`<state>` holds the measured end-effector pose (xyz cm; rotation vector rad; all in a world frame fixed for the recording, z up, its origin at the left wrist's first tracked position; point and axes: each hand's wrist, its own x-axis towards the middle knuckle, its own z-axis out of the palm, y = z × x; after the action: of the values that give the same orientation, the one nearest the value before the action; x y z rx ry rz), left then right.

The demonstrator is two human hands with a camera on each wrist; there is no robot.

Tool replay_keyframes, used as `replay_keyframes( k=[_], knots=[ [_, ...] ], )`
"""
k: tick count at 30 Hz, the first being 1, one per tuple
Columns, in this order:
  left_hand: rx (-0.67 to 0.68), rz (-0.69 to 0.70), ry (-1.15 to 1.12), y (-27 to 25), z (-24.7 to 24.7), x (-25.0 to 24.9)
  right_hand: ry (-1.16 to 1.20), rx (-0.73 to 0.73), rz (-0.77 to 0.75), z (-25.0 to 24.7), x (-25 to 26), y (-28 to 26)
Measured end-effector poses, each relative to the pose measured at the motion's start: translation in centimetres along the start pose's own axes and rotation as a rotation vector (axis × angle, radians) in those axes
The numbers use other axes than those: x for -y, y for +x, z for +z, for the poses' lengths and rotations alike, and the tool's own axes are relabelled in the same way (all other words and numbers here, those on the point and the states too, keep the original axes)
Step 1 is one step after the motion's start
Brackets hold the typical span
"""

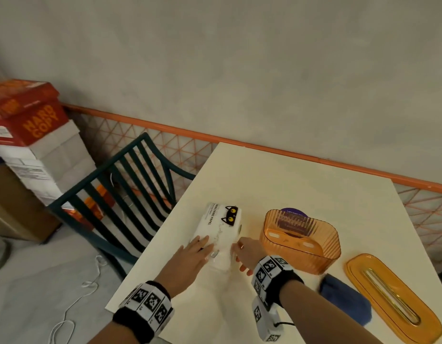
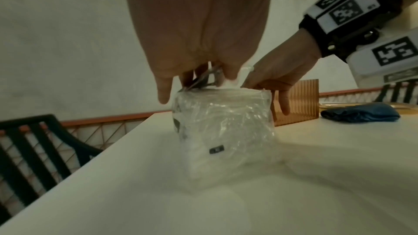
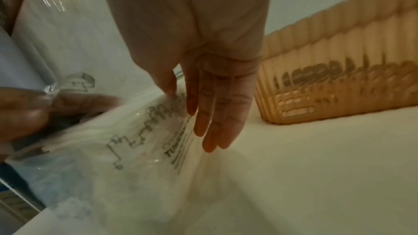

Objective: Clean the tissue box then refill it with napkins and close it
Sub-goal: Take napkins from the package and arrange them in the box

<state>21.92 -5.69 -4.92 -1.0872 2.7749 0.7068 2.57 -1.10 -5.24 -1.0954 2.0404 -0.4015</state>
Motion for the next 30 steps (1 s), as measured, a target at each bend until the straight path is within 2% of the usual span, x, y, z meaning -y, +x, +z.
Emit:
replay_keyframes(
  k=[2,5,8,10,14,16,19,20,21,25,28,30],
  knots=[
    [-0.159,-0.016,-0.289,0.0,-0.3,-0.1,0.03,-0.004,0.02,0.1,0.4,0.2],
    [-0.453,-0.172,-0.771,0.3,-0.7,-0.3,0.09,-0.017,0.051,0.1,0.6,0.1],
    [-0.602,-0.353,-1.229,0.7,-1.3,-0.3,0.075,-0.032,0.063,0.2,0.4,0.2],
    [-0.664,-0.438,-1.416,0.9,-1.4,-0.2,0.066,-0.016,0.076,0.3,0.2,0.3],
    [-0.71,-0.479,-1.457,1.6,-1.0,0.5,0.004,0.013,0.082,0.2,-0.3,0.3],
    [-0.708,-0.546,-1.57,1.8,-0.9,1.3,-0.004,0.012,0.091,0.2,-0.6,0.2],
    [-0.594,-0.646,-1.833,1.8,-0.4,2.5,0.014,0.007,0.107,0.2,-1.1,0.0],
    [-0.557,-0.677,-1.846,1.7,-0.2,2.8,0.019,0.006,0.111,0.1,-1.2,0.0],
    [-0.529,-0.704,-1.824,1.8,-0.1,3.1,0.02,0.005,0.111,0.1,-1.4,0.0],
    [-0.553,-0.813,-1.707,2.4,-0.2,3.6,0.05,0.007,0.104,-0.1,-1.5,-0.2],
    [-0.612,-0.836,-1.604,2.2,-0.6,4.0,0.083,0.008,0.099,-0.1,-1.4,-0.3],
    [-0.666,-0.861,-1.441,2.2,-0.8,4.2,0.089,0.004,0.095,-0.1,-1.3,-0.5]
  ],
)
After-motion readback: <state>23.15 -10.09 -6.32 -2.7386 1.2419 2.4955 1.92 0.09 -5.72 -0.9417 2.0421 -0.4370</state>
